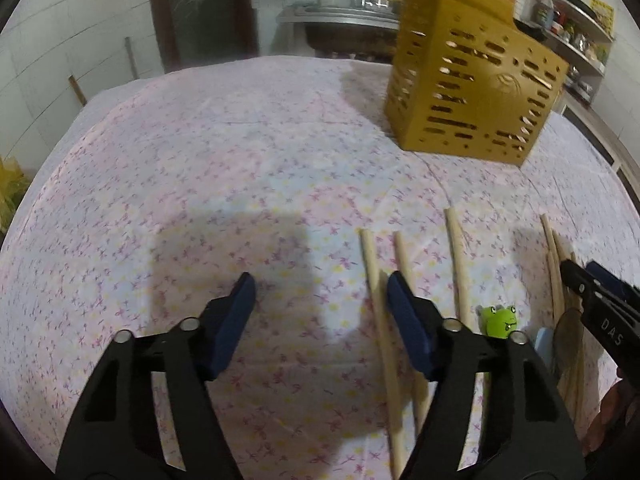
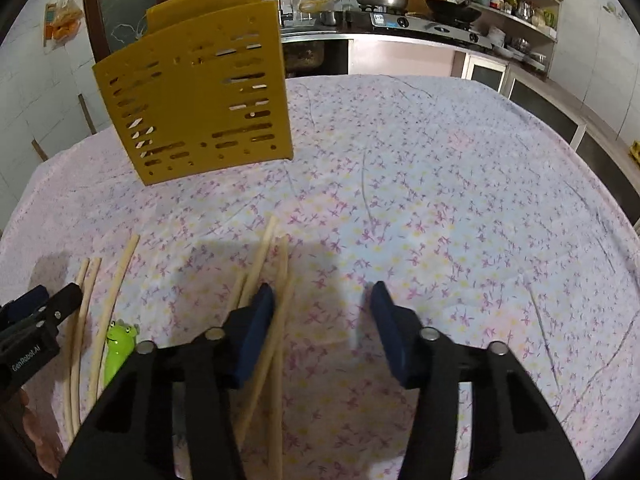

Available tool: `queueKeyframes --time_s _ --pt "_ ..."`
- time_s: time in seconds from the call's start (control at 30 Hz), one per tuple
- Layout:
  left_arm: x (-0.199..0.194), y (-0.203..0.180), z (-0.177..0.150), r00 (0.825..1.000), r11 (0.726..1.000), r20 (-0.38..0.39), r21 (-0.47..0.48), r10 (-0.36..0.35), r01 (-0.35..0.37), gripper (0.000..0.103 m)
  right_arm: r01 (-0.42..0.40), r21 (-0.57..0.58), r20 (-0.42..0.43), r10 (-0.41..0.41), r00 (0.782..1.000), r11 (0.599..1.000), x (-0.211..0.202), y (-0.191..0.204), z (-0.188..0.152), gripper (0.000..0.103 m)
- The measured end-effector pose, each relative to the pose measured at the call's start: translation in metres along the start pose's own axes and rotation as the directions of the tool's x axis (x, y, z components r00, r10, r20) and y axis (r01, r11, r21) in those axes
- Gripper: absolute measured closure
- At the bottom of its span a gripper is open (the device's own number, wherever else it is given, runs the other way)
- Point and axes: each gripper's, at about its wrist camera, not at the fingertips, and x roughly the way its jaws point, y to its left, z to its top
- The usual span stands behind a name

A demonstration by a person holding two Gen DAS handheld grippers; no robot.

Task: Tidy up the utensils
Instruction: 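Lower the left tool onto a wooden chopstick and close it while the right tool grasps another, then lift the chopsticks with both tools and carry them above the yellow holder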

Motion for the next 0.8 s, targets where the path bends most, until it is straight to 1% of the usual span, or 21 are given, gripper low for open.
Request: queueKeyframes --time_s 0.1,0.13,0.17,0.2,0.23,0.27,0.3,0.37,0.4,0.43,0.57,0.63,0.67,0.8 --pt "0.001 -0.004 0.001 1.000 1.000 -0.008 0.010 0.006 -0.006 0.049 0.006 -0.006 0.000 -0.006 1.000 1.000 0.001 0.003 0.001 0.072" --pt "0.001 -0.004 0.002 1.000 1.000 -0.012 0.008 0.004 -0.004 0.054 0.003 -0.003 -0.002 -0.003 1.000 1.000 0.002 0.004 0.002 0.076" --pt "0.001 -0.004 0.004 1.000 1.000 -0.021 0.002 0.000 0.000 0.061 0.003 -0.003 -0.003 -0.003 1.000 1.000 0.002 0.005 0.002 0.078" --pt "0.001 -0.004 0.005 1.000 1.000 -0.028 -0.001 -0.003 0.003 0.065 0.002 -0.004 -0.004 -0.002 1.000 1.000 0.002 0.007 0.003 0.083" --pt "0.003 -0.004 0.008 0.999 1.000 -0.037 -0.006 -0.008 0.008 0.071 0.001 -0.004 -0.004 -0.001 1.000 1.000 0.003 0.007 0.004 0.087" --pt "0.003 -0.004 0.010 0.999 1.000 -0.048 -0.012 -0.014 0.013 0.077 -0.001 -0.004 -0.003 0.001 1.000 1.000 0.003 0.007 0.005 0.089" --pt "0.004 -0.003 0.011 0.998 1.000 -0.052 -0.015 -0.017 0.016 0.080 -0.002 -0.004 -0.002 0.002 1.000 1.000 0.003 0.009 0.006 0.092" --pt "0.006 -0.003 0.013 0.998 0.999 -0.057 -0.025 -0.024 0.023 0.089 -0.015 0.004 0.000 0.015 1.000 1.000 0.003 0.008 0.007 0.092" --pt "0.006 -0.003 0.014 0.998 0.999 -0.058 -0.029 -0.027 0.025 0.092 -0.023 0.011 0.005 0.023 1.000 1.000 0.003 0.007 0.007 0.093" --pt "0.007 -0.002 0.015 0.998 0.999 -0.057 -0.033 -0.032 0.030 0.096 -0.029 0.017 0.011 0.029 1.000 0.999 0.002 0.005 0.008 0.093" --pt "0.004 -0.002 0.014 0.999 0.998 -0.040 -0.049 -0.035 0.033 0.098 -0.054 0.033 0.046 0.053 0.998 0.998 -0.007 -0.003 0.011 0.097" --pt "-0.003 -0.001 0.012 0.999 0.998 -0.015 -0.060 -0.037 0.036 0.098 -0.069 0.045 0.083 0.066 0.994 0.997 -0.018 -0.008 0.014 0.098" --pt "-0.008 0.001 0.011 0.999 0.997 0.001 -0.067 -0.041 0.041 0.098 -0.076 0.050 0.102 0.071 0.992 0.996 -0.024 -0.010 0.014 0.098" --pt "-0.044 0.007 0.008 0.993 0.995 0.112 -0.079 -0.046 0.055 0.098 -0.120 0.068 0.188 0.106 0.976 0.990 -0.052 -0.020 0.016 0.098"
